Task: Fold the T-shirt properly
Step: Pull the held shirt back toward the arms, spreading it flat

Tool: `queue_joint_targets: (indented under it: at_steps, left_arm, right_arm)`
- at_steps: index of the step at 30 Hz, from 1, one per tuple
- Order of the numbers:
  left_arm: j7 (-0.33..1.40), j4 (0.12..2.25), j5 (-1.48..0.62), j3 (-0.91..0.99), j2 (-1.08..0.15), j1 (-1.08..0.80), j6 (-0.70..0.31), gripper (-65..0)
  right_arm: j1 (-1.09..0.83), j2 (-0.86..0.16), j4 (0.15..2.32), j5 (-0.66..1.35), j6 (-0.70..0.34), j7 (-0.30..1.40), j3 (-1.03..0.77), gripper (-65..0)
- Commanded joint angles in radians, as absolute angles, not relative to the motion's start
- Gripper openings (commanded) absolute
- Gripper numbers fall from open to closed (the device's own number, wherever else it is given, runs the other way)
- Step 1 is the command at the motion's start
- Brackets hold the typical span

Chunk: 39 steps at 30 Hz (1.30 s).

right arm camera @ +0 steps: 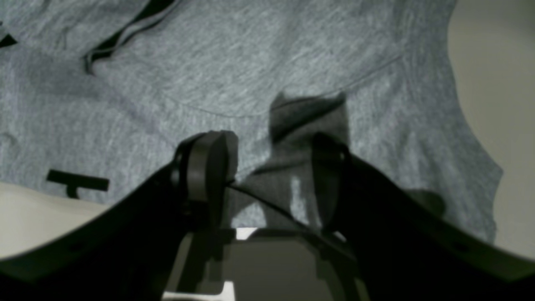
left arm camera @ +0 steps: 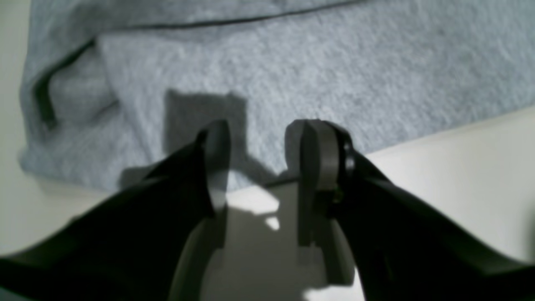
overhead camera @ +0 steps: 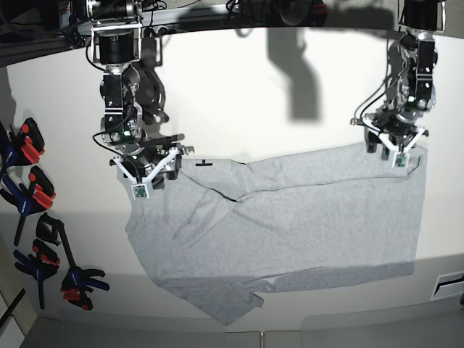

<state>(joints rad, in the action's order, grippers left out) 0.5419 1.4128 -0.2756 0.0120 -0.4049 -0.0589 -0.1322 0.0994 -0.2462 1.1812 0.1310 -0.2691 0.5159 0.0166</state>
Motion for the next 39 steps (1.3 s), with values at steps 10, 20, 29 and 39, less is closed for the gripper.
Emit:
queue_joint_targets:
  at_steps: [10, 20, 29, 39]
  left_arm:
    - [0.579, 1.343, -0.255, 0.014, -0.415, 0.089, -0.089, -38.8]
    - [0.608, 1.215, -0.055, 0.014, -0.414, 0.03, -0.089, -38.8]
    - [0.666, 1.369, -0.183, 0.014, -0.433, -0.089, -0.123, -38.8]
    - [0.666, 1.504, -0.12, 0.014, -0.432, -0.251, -0.119, -38.8]
  right_arm:
    - [0.092, -0.249, 1.178, 0.108, -0.273, 0.584, 0.018, -33.6]
    - [0.091, -0.249, 1.179, 0.109, -0.321, 0.591, 0.018, -33.6]
    - [0.088, -0.25, 1.208, 0.112, -0.334, 0.638, 0.018, -33.6]
    - [-0.066, -0.25, 1.361, 0.111, -0.334, 0.643, 0.018, -33.6]
